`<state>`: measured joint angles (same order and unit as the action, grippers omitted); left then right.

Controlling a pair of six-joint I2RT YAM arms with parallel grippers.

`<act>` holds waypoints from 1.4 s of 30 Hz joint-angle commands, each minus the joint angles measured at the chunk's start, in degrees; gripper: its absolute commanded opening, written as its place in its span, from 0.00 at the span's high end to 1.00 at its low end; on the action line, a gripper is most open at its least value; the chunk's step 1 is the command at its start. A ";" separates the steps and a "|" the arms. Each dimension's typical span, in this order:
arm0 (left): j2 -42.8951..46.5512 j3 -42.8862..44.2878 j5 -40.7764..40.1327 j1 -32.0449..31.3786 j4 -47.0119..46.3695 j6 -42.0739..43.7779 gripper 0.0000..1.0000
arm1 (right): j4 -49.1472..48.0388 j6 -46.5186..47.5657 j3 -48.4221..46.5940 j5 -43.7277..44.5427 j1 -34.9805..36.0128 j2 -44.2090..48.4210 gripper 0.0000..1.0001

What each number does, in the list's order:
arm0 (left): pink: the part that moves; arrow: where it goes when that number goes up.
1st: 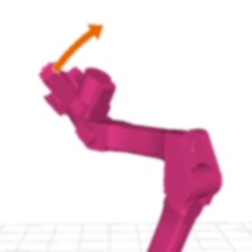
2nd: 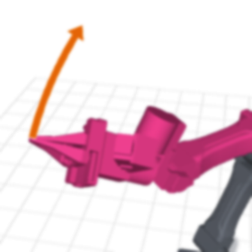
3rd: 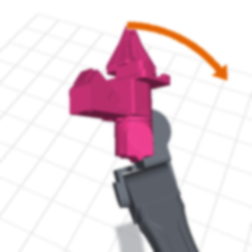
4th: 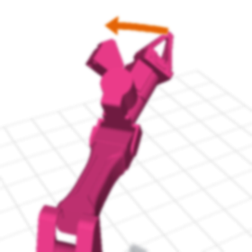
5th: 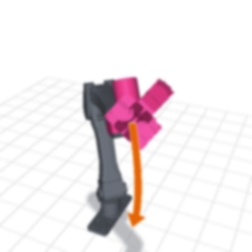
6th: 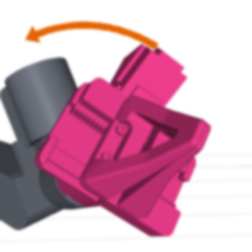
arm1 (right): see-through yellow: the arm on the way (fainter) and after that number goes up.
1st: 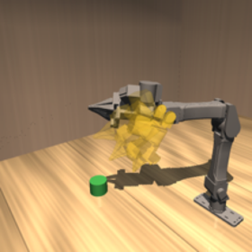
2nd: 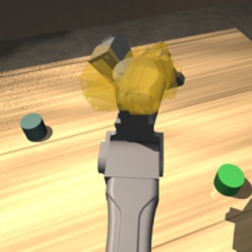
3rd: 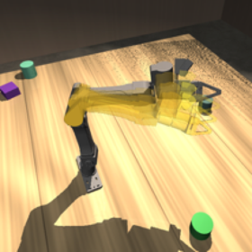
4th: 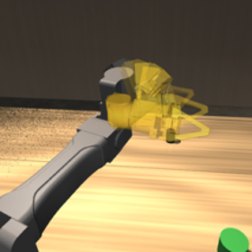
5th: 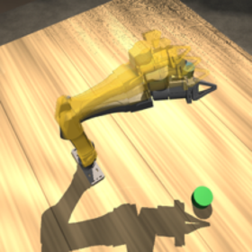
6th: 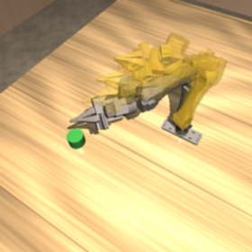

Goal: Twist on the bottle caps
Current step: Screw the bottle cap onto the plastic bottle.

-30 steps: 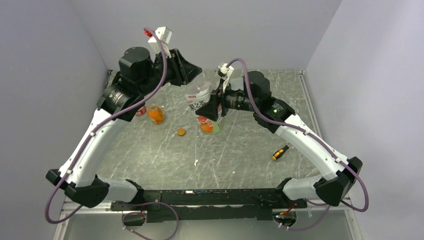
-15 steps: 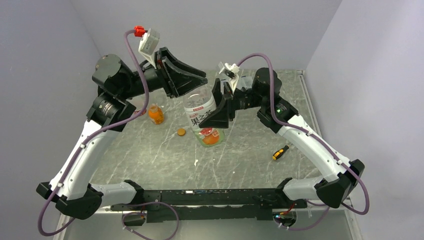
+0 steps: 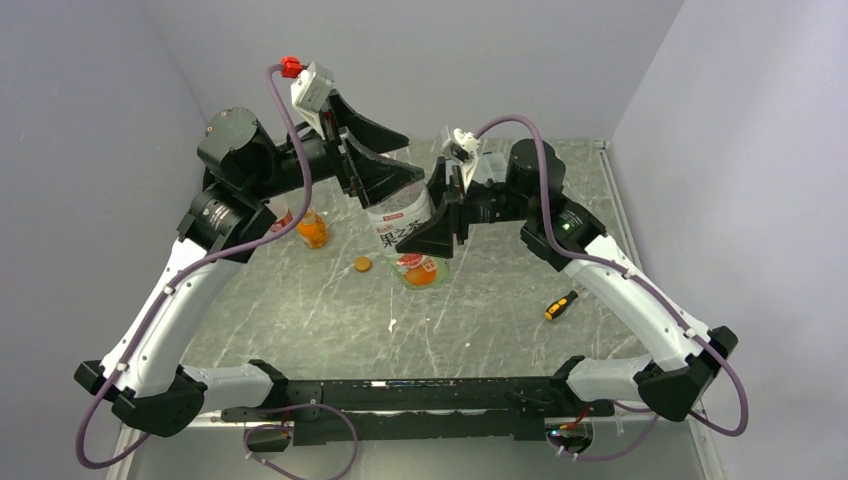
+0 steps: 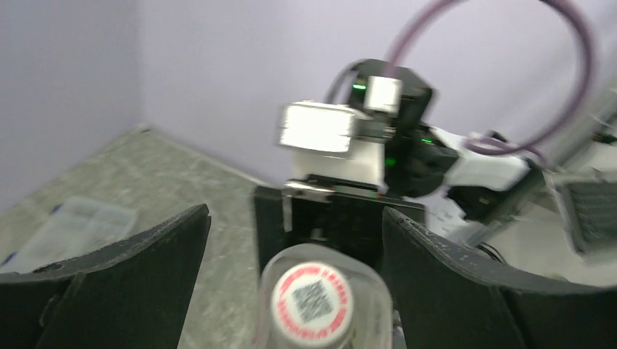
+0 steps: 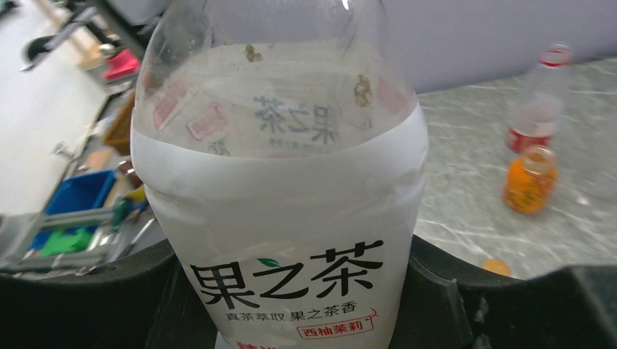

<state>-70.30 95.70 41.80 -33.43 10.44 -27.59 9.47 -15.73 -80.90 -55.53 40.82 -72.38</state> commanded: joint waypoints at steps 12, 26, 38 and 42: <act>-7.01 16.03 -27.96 0.03 24.13 6.43 0.29 | 3.69 6.33 4.86 34.15 1.17 5.49 1.00; -12.34 18.03 -35.92 -2.15 30.96 8.01 0.32 | 3.14 8.11 5.86 44.46 3.64 2.82 1.00; -13.13 17.25 -35.23 -2.25 30.98 6.51 0.46 | 3.06 8.74 5.90 47.00 4.14 2.02 1.00; -14.68 18.07 -34.25 -2.25 32.72 6.05 0.50 | 2.79 8.77 6.50 48.70 4.18 2.28 1.00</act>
<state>-83.57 111.68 7.20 -35.75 41.45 -20.86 16.73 -7.86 -74.15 -9.76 44.84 -70.94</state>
